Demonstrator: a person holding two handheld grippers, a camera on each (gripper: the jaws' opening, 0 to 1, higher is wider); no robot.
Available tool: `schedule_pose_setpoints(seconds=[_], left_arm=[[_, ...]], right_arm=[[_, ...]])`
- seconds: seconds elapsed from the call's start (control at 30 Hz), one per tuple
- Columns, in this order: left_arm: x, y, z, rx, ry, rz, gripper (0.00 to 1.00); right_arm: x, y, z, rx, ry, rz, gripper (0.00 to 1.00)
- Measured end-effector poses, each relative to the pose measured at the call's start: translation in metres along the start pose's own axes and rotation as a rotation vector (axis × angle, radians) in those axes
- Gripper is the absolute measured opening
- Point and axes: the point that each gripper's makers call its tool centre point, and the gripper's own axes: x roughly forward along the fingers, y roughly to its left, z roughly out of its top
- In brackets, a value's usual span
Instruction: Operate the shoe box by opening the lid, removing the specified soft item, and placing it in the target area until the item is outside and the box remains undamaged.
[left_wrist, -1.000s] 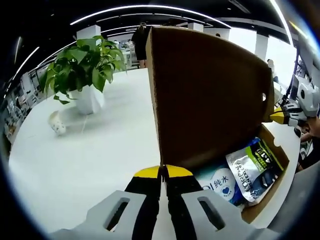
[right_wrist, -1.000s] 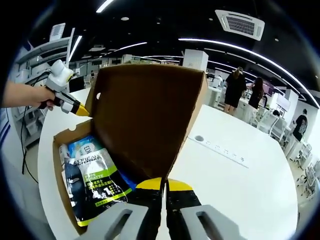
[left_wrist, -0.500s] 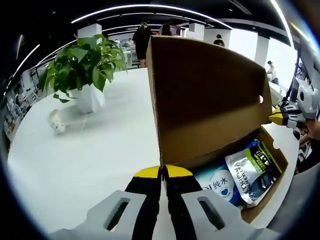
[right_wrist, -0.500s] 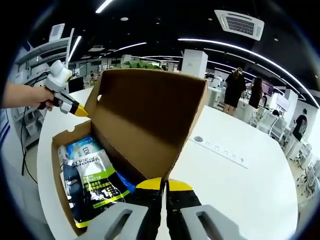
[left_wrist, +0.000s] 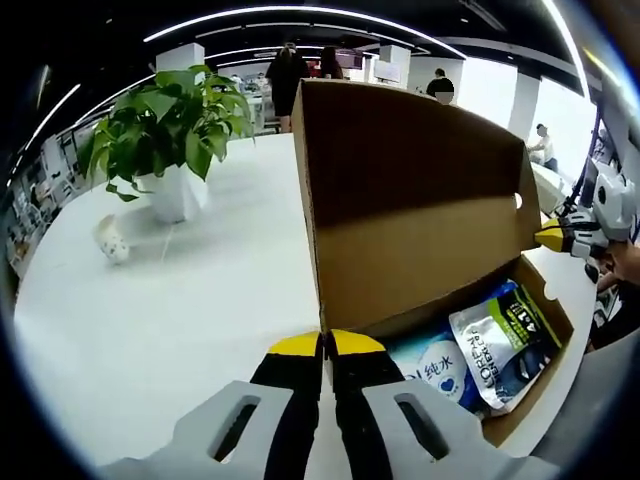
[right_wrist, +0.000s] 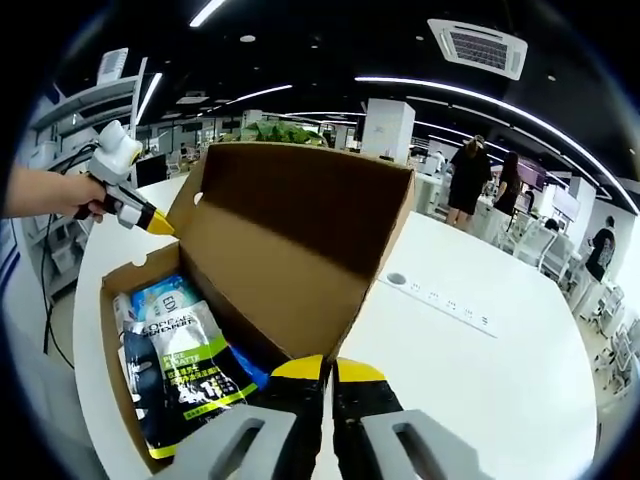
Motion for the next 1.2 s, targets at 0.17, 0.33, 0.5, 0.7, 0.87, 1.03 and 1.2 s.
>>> schedule_pose_setpoints(seconds=[0.17,0.33,0.5,0.7,0.87,1.03,1.2], left_arm=[[0.0005,0.0002,0.0008,-0.003,-0.001,-0.001,0.00],[0.0029,0.0025,0.0012,-0.006,-0.003,-0.001,0.00],[0.0036,0.0032,0.0013,-0.007,-0.005,-0.001,0.00],[0.0045,0.0037,0.0012,-0.010,-0.005,-0.001,0.00],[0.0050,0.0036,0.0016,-0.020,-0.004,-0.003,0.00],[0.0049,0.0030,0.0020,-0.018,-0.003,-0.002,0.00],[0.0061,0.0036,0.0026,-0.019,-0.002,-0.002,0.00]], right_arm=[[0.0018,-0.0013,0.0008,0.002,0.000,-0.001,0.00],[0.0033,-0.0027,0.0009,0.007,0.000,0.000,0.00],[0.0045,-0.0030,0.0011,0.012,-0.001,0.001,0.00],[0.0047,-0.0028,0.0009,0.022,0.000,0.003,0.00],[0.0060,-0.0043,0.0016,0.032,0.001,0.003,0.00],[0.0069,-0.0047,0.0020,0.033,0.002,0.002,0.00],[0.0091,-0.0061,0.0021,0.037,0.002,0.002,0.00]])
